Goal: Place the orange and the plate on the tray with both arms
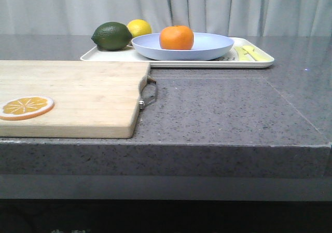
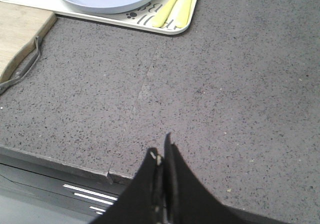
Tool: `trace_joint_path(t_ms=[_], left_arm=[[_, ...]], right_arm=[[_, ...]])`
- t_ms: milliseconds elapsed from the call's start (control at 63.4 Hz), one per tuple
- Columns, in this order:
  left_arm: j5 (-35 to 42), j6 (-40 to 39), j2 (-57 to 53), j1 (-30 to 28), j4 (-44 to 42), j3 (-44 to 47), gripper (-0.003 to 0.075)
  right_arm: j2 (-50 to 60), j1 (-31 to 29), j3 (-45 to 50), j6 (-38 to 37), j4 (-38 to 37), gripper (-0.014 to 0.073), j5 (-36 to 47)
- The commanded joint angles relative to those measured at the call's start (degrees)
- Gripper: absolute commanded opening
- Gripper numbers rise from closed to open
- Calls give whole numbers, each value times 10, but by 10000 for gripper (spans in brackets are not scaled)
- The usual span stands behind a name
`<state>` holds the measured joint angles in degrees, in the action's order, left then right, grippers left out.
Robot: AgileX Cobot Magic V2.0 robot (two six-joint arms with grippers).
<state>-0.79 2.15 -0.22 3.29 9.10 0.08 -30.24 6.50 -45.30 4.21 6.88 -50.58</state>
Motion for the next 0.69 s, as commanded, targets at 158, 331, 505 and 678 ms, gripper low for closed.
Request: trace_joint_path(t_ms=[158, 331, 505, 678], left_arm=[[46, -30, -11, 3, -38, 3, -18], [46, -40, -11, 3, -52, 3, -18], [46, -39, -11, 3, -51, 3, -18], [46, -39, -11, 3, -51, 3, -18]], right_arm=[[-3, -3, -15, 3, -3, -68, 37], [-3, -3, -15, 3, -3, -68, 37], [-3, -3, -15, 3, -3, -68, 37], [-3, -3, -15, 3, -3, -68, 37]])
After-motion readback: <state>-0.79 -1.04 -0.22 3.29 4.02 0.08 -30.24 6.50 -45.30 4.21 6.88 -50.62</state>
